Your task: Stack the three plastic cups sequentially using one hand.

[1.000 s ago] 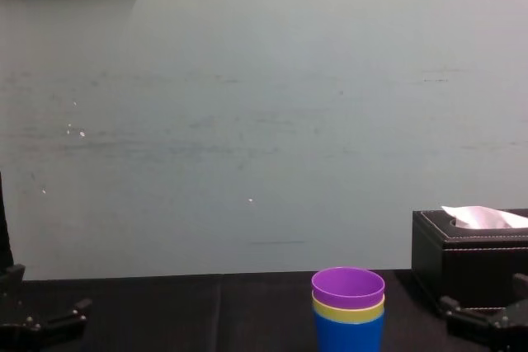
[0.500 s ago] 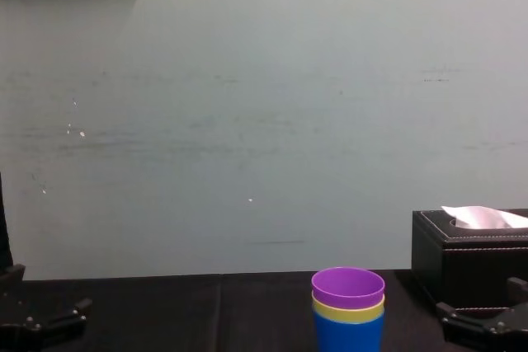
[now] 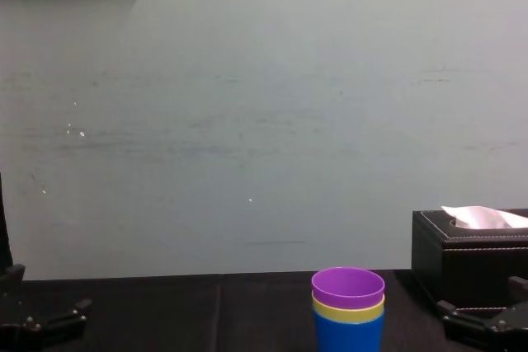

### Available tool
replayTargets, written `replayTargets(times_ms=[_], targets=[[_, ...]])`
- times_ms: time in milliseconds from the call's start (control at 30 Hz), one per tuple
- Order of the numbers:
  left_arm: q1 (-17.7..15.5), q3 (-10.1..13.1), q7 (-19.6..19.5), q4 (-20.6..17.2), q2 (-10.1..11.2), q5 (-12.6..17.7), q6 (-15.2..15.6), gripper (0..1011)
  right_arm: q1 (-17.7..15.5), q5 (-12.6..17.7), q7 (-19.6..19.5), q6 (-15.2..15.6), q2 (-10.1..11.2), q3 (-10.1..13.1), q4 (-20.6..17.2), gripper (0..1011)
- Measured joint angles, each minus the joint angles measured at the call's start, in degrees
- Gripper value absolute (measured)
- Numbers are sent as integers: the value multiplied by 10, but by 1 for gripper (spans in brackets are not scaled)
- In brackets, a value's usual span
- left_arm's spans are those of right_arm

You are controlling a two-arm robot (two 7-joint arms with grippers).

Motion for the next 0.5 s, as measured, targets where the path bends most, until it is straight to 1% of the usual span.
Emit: replayTargets(times_ms=[500], targets=[[0,0,0,0,0,0,0,1011,0,1,0,0,0,0,-1,1003]])
